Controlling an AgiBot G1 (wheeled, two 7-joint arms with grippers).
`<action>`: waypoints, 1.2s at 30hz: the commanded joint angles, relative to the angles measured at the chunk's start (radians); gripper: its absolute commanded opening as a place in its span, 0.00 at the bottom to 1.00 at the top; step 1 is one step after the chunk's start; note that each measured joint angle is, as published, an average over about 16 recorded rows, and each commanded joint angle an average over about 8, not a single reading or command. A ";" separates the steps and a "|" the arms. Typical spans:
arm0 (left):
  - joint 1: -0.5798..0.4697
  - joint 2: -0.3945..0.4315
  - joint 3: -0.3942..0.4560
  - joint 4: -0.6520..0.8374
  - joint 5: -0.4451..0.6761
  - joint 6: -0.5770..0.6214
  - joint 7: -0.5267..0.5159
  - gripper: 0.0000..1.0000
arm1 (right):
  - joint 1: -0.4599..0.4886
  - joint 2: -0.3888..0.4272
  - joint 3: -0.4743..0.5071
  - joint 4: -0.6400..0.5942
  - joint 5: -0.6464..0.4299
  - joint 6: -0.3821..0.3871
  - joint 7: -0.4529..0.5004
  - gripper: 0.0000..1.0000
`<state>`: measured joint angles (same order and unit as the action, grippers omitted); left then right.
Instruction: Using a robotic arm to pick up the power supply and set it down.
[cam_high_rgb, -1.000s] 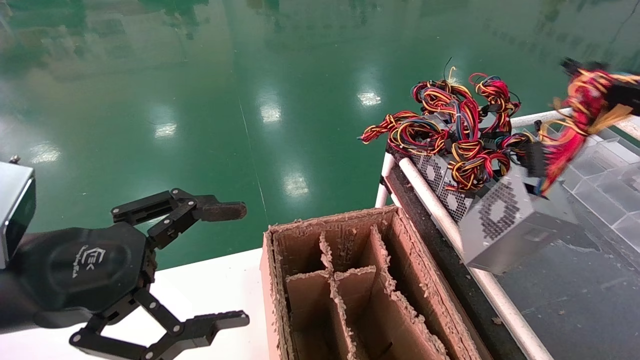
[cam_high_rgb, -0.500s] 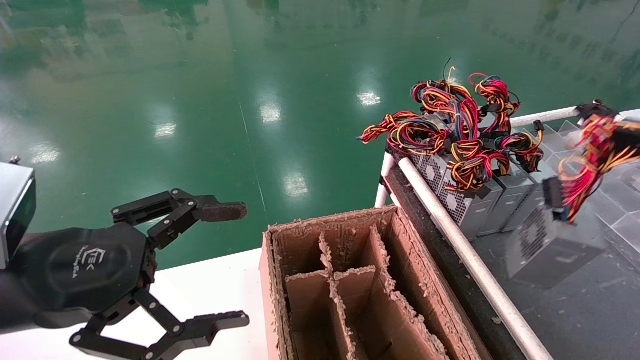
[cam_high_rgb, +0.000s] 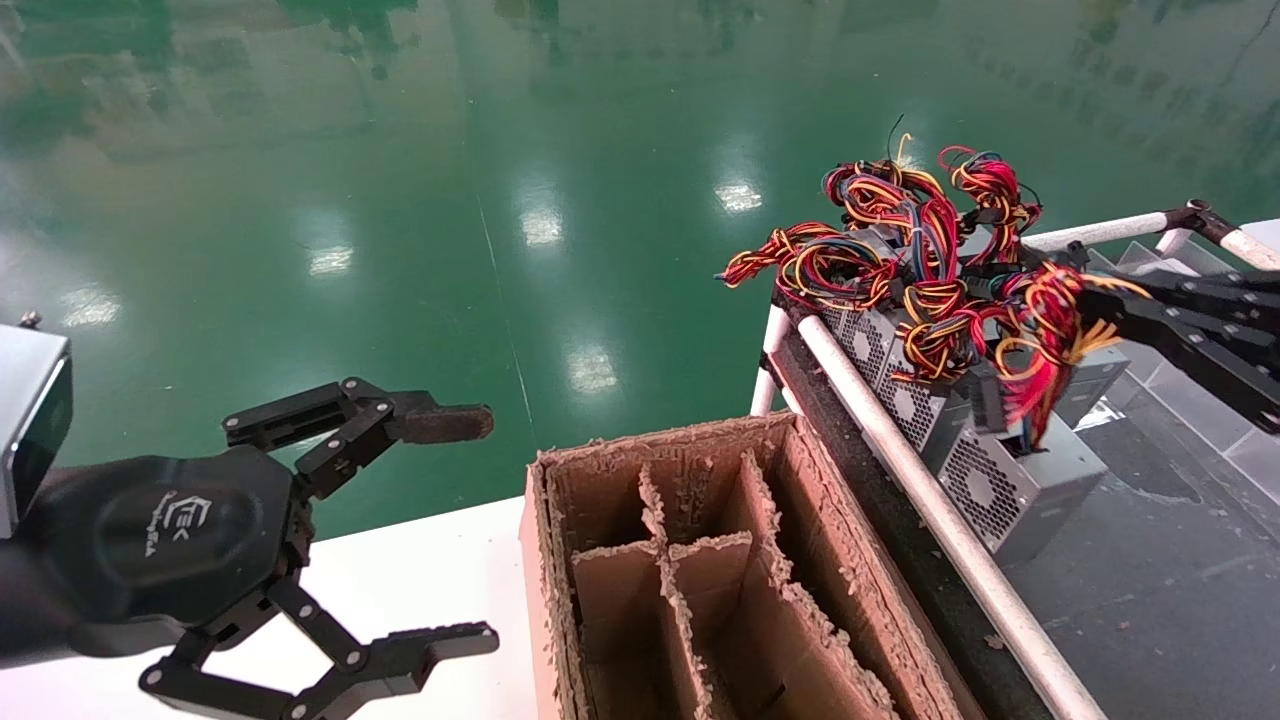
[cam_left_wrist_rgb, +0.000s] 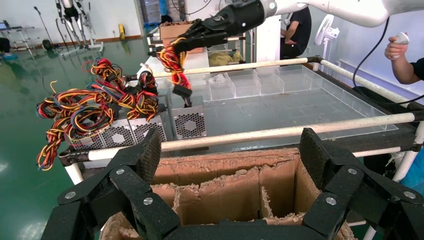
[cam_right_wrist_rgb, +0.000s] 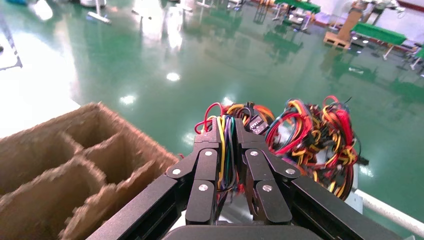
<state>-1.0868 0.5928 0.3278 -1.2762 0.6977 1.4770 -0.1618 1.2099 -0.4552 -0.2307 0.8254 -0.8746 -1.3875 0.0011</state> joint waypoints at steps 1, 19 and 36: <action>0.000 0.000 0.000 0.000 0.000 0.000 0.000 1.00 | 0.017 -0.021 -0.008 -0.007 -0.011 0.010 0.001 0.00; 0.000 0.000 0.001 0.000 0.000 0.000 0.000 1.00 | 0.136 -0.088 -0.057 -0.128 -0.093 -0.029 -0.050 1.00; 0.000 0.000 0.001 0.000 -0.001 -0.001 0.001 1.00 | 0.174 -0.115 -0.033 -0.232 -0.011 -0.102 0.032 1.00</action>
<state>-1.0869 0.5924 0.3287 -1.2759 0.6970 1.4764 -0.1612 1.3779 -0.5680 -0.2665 0.6115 -0.8910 -1.4851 0.0262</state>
